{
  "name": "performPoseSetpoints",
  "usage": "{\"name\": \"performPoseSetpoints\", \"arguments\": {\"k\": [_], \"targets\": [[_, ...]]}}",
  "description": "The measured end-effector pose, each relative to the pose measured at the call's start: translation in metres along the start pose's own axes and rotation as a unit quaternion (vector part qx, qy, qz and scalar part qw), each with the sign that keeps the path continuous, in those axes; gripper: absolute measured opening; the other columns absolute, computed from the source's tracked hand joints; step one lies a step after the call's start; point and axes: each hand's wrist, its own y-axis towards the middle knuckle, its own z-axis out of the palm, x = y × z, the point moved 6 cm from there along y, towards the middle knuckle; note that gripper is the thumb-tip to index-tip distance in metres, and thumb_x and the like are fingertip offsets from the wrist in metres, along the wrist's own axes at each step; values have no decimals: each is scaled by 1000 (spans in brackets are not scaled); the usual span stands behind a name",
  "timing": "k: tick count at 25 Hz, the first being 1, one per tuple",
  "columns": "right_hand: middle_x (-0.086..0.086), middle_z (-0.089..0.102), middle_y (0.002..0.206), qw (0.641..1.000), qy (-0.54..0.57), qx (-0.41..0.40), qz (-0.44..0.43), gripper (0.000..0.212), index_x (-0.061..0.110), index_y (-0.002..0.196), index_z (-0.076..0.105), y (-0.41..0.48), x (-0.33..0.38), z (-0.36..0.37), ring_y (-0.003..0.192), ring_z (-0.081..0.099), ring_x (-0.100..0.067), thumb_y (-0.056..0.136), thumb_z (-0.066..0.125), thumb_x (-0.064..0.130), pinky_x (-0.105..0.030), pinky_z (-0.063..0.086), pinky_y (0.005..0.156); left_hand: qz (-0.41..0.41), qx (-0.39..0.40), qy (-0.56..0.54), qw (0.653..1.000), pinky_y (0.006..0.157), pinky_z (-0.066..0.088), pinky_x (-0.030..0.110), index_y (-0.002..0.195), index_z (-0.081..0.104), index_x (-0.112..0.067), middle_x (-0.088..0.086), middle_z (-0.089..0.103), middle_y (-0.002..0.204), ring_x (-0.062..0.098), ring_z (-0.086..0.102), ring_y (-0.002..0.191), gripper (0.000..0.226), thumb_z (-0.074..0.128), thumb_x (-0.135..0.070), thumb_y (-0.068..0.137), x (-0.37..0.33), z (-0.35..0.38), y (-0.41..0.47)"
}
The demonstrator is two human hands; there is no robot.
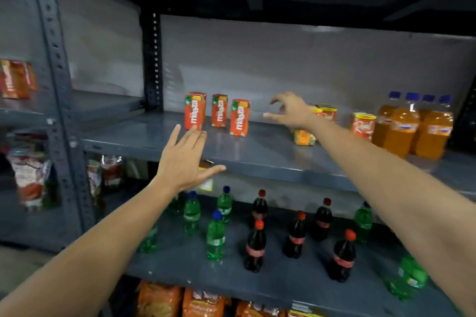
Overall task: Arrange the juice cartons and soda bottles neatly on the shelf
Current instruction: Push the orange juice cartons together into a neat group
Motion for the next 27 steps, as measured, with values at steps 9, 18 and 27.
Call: {"name": "performPoseSetpoints", "arguments": {"k": [9, 18, 27], "targets": [[-15, 54, 114, 962, 229, -25, 146, 46, 17, 127, 46, 54, 37, 76, 106, 59, -33, 87, 59, 0, -41, 58, 70, 83, -32, -51, 995, 119, 6, 48, 136, 42, 0, 14, 50, 140, 25, 34, 138, 111, 11, -87, 74, 44, 26, 16], [-17, 51, 120, 952, 271, 10, 145, 44, 21, 128, 44, 80, 85, 101, 109, 57, -28, 90, 57, 3, -30, 56, 62, 90, -83, -94, 988, 118, 2, 46, 139, 37, -1, 12, 45, 144, 25, 30, 140, 111, 14, -87, 73, 48, 23, 15], [-13, 44, 135, 897, 400, -92, 161, 70, 35, 134, 32, 55, 66, 116, 122, 47, -26, 80, 72, 15, -42, 52, 88, -123, -80, -495, 857, 103, 40, 43, 139, 32, -24, 13, 44, 140, 27, 44, 126, 82, 79, -34, 73, 142, 29, 92]]}}
